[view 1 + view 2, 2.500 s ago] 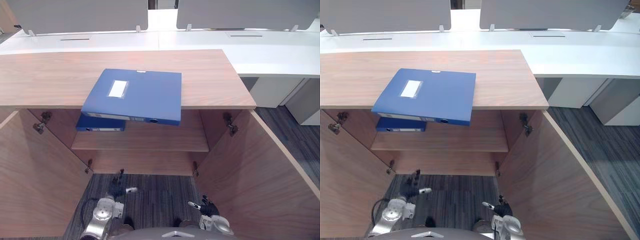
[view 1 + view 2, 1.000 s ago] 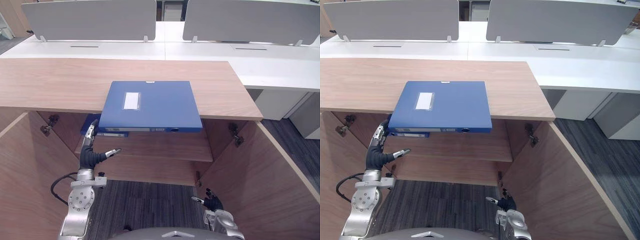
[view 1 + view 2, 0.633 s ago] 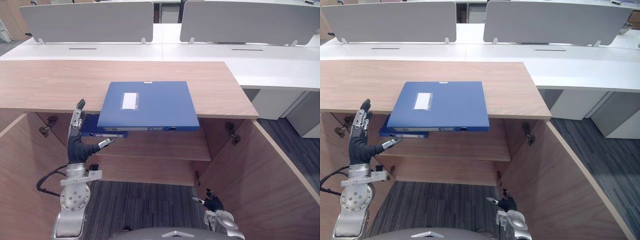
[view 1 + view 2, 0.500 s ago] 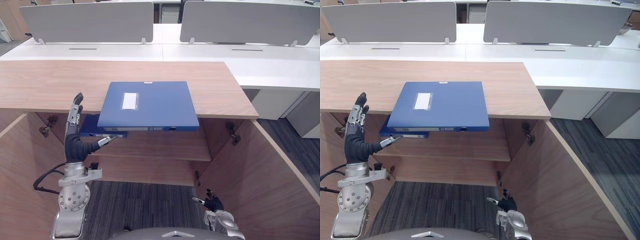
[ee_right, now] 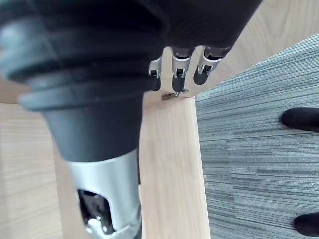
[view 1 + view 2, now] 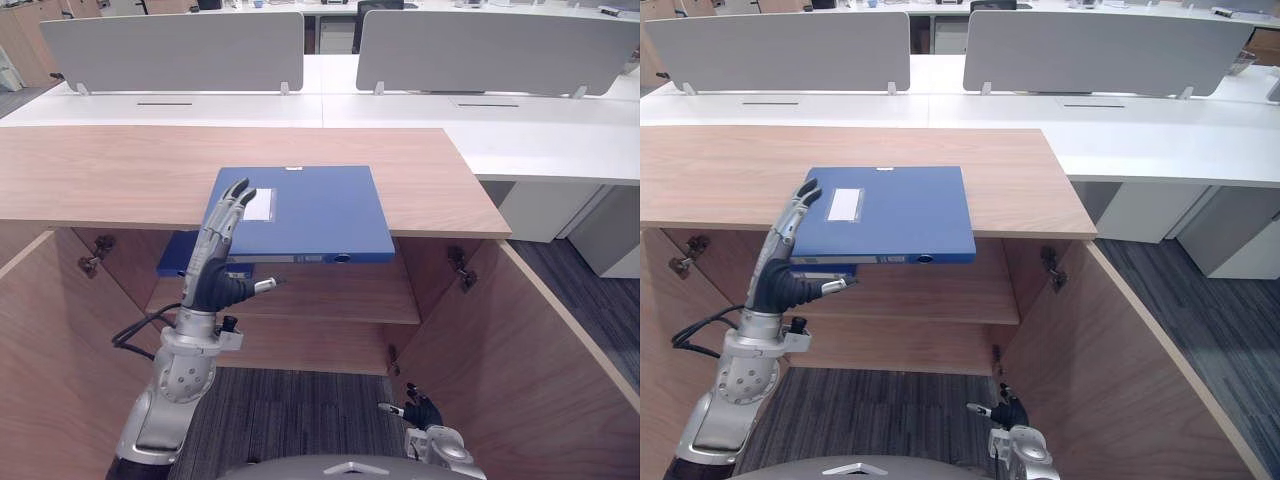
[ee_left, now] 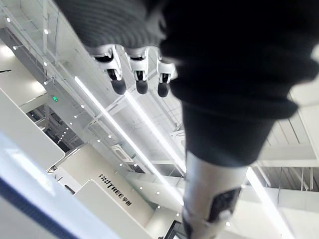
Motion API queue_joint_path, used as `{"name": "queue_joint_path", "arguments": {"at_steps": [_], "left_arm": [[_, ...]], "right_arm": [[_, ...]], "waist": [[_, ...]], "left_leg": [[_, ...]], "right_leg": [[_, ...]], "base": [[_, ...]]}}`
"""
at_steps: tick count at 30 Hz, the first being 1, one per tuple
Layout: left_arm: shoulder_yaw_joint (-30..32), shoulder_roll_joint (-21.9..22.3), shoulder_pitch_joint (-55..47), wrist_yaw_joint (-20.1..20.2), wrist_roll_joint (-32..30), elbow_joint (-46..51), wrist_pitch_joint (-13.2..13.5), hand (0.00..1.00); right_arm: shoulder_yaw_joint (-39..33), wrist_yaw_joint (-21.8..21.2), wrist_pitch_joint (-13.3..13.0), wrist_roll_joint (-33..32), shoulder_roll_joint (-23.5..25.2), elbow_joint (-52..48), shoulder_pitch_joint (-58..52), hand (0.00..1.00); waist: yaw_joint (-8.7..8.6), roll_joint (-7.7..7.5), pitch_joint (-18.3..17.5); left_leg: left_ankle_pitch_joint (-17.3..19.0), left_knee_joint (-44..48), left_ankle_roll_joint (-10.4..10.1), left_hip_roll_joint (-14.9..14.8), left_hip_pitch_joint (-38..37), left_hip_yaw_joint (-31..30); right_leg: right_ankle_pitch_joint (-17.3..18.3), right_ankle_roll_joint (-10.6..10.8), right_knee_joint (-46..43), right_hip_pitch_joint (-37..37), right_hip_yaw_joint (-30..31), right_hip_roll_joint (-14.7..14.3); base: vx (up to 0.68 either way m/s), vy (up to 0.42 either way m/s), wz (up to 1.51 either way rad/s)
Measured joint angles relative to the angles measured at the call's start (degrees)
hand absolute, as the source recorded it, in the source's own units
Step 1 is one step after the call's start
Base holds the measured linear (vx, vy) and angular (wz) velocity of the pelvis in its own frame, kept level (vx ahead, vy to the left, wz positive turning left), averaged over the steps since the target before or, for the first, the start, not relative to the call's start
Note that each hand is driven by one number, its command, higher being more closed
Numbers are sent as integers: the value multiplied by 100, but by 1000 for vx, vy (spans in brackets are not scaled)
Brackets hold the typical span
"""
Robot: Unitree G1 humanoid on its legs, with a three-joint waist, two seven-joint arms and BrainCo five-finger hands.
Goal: Walk over to the cabinet, pick up the folder, carry it to the office cabinet, place the folder inside the office cabinet, then close the office cabinet door
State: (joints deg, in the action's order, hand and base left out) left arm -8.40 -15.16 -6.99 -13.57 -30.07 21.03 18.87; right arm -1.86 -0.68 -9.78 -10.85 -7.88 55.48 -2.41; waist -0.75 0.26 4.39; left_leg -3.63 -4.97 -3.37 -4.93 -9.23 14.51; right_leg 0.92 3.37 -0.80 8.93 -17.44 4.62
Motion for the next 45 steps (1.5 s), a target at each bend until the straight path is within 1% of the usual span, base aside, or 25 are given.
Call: {"name": "queue_joint_path", "arguments": {"at_steps": [3,7,9,10,14,22,25,27,28,30,32,33,39,45], "left_arm": [[-140,-141,188,-2,-181,-251,-42,0],[-309,-221,372,-16,-399,-493,-103,0],[-351,-224,421,-104,-597,-624,-155,0],[-386,-228,428,-134,-769,-700,-250,0],[-530,-235,508,-272,-1083,-906,-340,0],[-644,-287,578,-290,-1332,-1112,-424,0],[-698,-292,603,-406,-1641,-1123,-482,0],[-740,-291,673,-592,-1979,-1239,-551,0],[-745,-291,691,-615,-2031,-1274,-562,0],[-745,-291,775,-759,-2361,-1344,-726,0],[-746,-290,797,-811,-2509,-1344,-780,0],[-745,-288,815,-912,-2661,-1344,-846,0],[-714,-284,1016,-1083,-2976,-1589,-1080,0],[-585,-281,1019,-1117,-3089,-1667,-1151,0]], "right_arm": [[24,3,0,0,1,-11,0,0],[113,7,0,0,12,-41,-14,0],[112,13,0,0,18,-56,-14,0],[112,20,0,1,21,-56,-17,0],[111,76,0,2,30,-58,-22,0],[110,82,0,2,50,-58,-20,0],[111,82,0,2,57,-59,-20,0],[113,89,0,3,64,-59,-21,0],[113,90,0,3,64,-59,-20,0],[118,99,0,4,65,-60,-20,0],[119,112,0,4,66,-60,-24,0],[119,126,0,4,66,-60,-29,0],[120,142,-1,5,73,-64,-31,0],[118,220,-1,5,73,-64,-36,0]], "waist": [[-50,-3,-3],[-83,-15,-13],[-112,-17,-19],[-129,-19,-23],[-138,-35,-35],[-214,-34,-41],[-244,-33,-42],[-255,-32,-43],[-254,-31,-44],[-255,-30,-44],[-270,-30,-44],[-285,-35,-47],[-283,-35,-47],[-294,-42,-48]], "left_leg": [[0,0,0,3,-41,1],[4,0,-1,10,-51,3],[8,0,-5,15,-44,5],[10,0,-6,16,-25,7],[12,0,-7,16,13,7],[29,0,-16,23,4,14],[35,0,-14,26,-2,30],[37,0,-13,26,-11,55],[37,0,-13,26,-12,60],[43,0,-12,23,-25,120],[47,-1,-10,25,-36,125],[52,-1,-12,25,-45,131],[52,-1,-13,25,-46,131],[62,-1,-17,26,-47,136]], "right_leg": [[-5,-6,12,-2,-3,-1],[-4,-16,68,-6,-4,-1],[-5,-32,118,2,-4,0],[-15,-37,148,-4,-3,0],[-66,-20,193,-6,-9,-3],[-96,5,260,33,-13,-9],[-133,3,324,56,-5,-15],[-170,0,389,80,16,-28],[-173,0,393,80,21,-30],[-195,-7,412,66,83,-51],[-196,-7,412,73,88,-49],[-196,-6,413,76,94,-48],[-200,0,417,79,94,-47],[-204,5,441,88,95,-50]], "base": [[0,0,0],[0,0,0],[0,0,0],[0,0,0],[19,2,0],[21,2,0],[-1,2,-1],[-8,4,-5],[-14,-2,-9],[-7,-1,-13],[0,3,-4],[0,0,0],[0,0,0],[0,0,0]]}}
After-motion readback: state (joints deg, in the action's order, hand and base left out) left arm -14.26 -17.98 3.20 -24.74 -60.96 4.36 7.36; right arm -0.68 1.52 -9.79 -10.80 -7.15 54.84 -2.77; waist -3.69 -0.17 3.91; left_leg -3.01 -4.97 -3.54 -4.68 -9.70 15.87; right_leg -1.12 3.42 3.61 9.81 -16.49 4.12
